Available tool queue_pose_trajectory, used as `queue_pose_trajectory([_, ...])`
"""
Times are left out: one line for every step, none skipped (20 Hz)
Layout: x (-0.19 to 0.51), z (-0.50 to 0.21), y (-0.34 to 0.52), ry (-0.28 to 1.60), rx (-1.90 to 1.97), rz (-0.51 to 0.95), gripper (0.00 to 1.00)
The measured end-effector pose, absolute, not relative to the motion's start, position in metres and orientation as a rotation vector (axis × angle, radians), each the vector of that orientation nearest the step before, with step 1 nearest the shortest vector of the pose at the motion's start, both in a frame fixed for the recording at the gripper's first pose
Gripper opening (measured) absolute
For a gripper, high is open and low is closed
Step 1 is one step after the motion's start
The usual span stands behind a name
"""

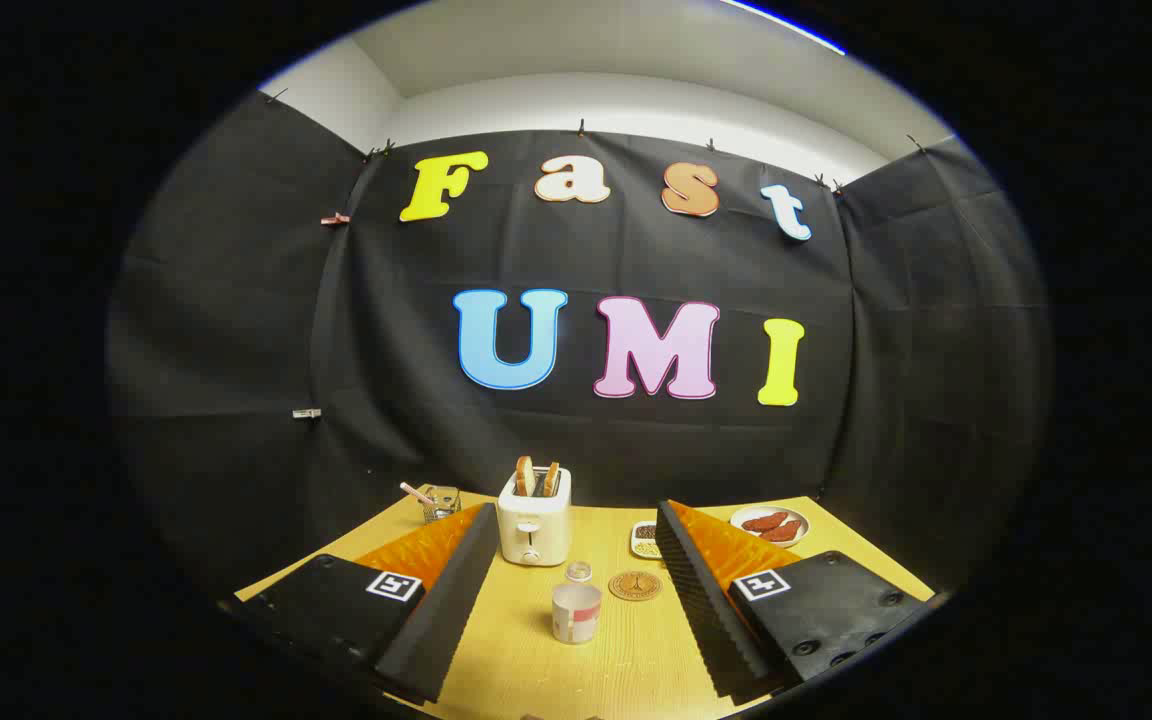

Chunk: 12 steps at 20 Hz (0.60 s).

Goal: Take the bottle from table, then pour the juice into the cup, finally place the bottle on the coaster

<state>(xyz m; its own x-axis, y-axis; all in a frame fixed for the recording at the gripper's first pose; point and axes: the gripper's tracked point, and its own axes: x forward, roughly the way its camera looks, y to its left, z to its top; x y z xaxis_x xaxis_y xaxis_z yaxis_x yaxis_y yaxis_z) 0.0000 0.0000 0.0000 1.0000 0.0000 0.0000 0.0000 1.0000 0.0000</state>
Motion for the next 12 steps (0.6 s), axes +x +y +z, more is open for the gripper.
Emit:
queue_pose_trajectory([0.000, -0.002, -0.002, -0.006, 0.004, 0.006, 0.97])
queue_pose_trajectory([0.002, -0.005, -0.004, -0.006, 0.003, 0.011, 0.97])
queue_pose_trajectory([0.002, -0.010, -0.008, 0.001, -0.005, 0.009, 0.97])
queue_pose_trajectory([0.002, -0.015, -0.011, 0.007, -0.016, 0.007, 0.97])
queue_pose_trajectory([0.001, -0.019, -0.013, 0.014, -0.029, 0.011, 0.97])
queue_pose_trajectory([0.002, -0.023, -0.013, 0.022, -0.040, 0.019, 0.97])
queue_pose_trajectory([0.001, -0.027, -0.012, 0.027, -0.053, 0.029, 0.97])
queue_pose_trajectory([0.002, -0.028, -0.012, 0.031, -0.067, 0.036, 0.97])
queue_pose_trajectory([0.002, -0.031, -0.012, 0.038, -0.077, 0.043, 0.97])
queue_pose_trajectory([0.002, -0.033, -0.011, 0.044, -0.081, 0.051, 0.97])
queue_pose_trajectory([0.001, -0.033, -0.010, 0.046, -0.080, 0.056, 0.97])
queue_pose_trajectory([0.001, -0.031, -0.007, 0.045, -0.077, 0.061, 0.97])
